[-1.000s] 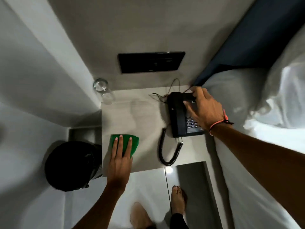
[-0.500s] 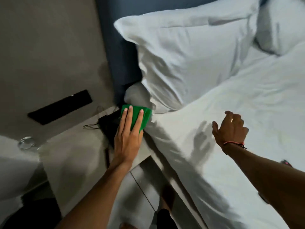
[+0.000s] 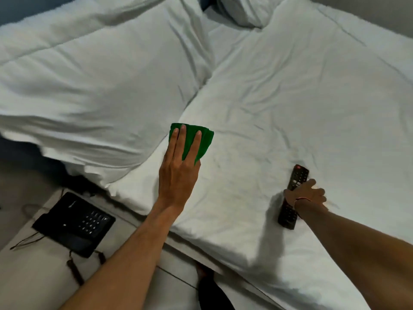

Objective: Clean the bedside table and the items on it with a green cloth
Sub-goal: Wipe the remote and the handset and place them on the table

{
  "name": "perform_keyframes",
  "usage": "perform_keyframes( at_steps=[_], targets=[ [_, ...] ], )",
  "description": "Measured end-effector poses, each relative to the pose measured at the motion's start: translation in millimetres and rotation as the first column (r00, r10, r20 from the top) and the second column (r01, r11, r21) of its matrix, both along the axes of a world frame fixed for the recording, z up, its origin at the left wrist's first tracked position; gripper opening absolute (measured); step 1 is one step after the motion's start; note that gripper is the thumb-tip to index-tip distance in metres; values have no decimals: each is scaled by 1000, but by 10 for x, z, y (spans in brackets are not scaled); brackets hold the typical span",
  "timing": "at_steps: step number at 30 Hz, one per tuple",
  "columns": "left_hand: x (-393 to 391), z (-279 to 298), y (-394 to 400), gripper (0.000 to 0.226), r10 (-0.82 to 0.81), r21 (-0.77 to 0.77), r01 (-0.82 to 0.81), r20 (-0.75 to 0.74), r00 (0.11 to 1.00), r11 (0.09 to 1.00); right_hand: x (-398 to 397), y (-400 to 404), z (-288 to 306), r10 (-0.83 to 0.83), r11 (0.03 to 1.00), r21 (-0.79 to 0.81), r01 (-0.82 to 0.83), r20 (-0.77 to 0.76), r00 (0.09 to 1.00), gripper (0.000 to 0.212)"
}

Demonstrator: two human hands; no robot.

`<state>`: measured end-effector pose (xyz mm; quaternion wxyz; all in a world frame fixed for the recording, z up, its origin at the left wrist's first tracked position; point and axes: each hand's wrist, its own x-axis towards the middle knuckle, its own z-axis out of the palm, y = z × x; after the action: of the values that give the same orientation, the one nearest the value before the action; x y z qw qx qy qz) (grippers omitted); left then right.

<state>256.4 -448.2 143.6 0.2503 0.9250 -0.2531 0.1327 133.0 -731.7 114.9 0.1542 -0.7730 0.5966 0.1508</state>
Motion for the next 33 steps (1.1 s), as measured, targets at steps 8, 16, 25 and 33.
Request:
perform_keyframes(
  at_steps=[8,16,25,33],
  targets=[
    [90,-325,-538,60,-110,7,110,-3,994,994,-32,-212,-321,-35,998,49,30,107,994,70],
    [133,-311,-342,63,-71,1,71,10,997,997,203,13,-308,33,999,-8,-33,409,912,63],
    [151,122,434,64,84,-68,-79,76,994,995,929,856,201,-201,788,540,-296,681,704,32],
    [-50,557,1477,57,304,-99,-291,150,941,951,1499,2173,670,-381,300,878,-374,470,796,55]
  ],
)
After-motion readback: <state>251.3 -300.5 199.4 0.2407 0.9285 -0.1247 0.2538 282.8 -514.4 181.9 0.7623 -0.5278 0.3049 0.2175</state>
